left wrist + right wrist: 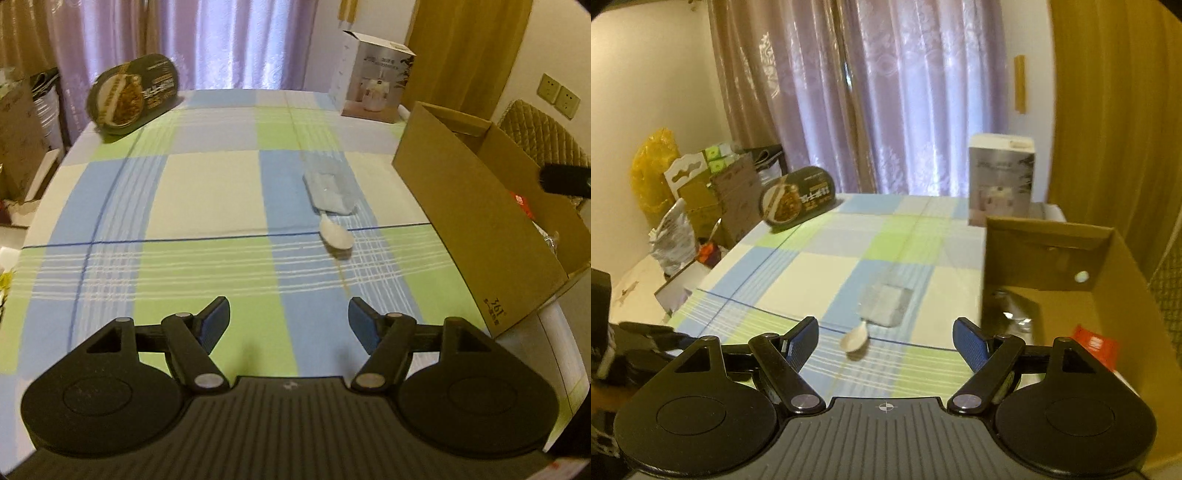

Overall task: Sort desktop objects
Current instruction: 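Withdraw both open tools from the cardboard box back over the table, then lower left tool to the white plastic spoon while right tool reaches the clear plastic tray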

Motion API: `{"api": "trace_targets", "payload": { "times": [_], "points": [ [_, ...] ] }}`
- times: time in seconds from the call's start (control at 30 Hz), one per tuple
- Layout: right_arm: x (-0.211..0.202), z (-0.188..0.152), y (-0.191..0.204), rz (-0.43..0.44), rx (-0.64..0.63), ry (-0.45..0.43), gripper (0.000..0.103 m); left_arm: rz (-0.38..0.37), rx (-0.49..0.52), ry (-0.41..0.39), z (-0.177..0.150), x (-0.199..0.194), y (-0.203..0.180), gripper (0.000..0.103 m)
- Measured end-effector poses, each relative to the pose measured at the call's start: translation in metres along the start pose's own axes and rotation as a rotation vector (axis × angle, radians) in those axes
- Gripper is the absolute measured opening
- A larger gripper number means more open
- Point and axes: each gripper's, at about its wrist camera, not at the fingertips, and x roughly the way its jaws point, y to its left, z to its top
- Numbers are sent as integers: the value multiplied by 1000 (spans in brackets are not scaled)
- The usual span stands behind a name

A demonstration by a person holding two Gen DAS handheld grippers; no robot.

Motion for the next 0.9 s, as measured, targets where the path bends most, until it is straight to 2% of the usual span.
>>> {"api": "trace_targets", "payload": {
  "times": [0.2,0.37,0.53,0.7,0.77,0.83,0.87,0.9],
  "points": [
    [47,25,3,53,21,105,77,-45,-7,-6,11,35,-7,66],
    [93,51,0,43,-12,187,77,-84,-28,-34,26,63,-13,66],
    [133,68,-8,22,-19,259,77,-104,-14,-24,37,93,-21,66],
    [170,76,-23,30,55,333,77,-113,-1,-3,46,119,-26,64],
    [179,77,-26,23,63,342,77,-118,1,11,48,129,-26,60],
    [185,76,-27,16,59,349,77,-118,10,32,51,141,-26,48],
    [187,75,-27,16,54,351,77,-118,15,44,52,146,-26,46],
    [188,73,-27,15,49,352,77,-118,20,55,52,150,-26,39]
  ]
}}
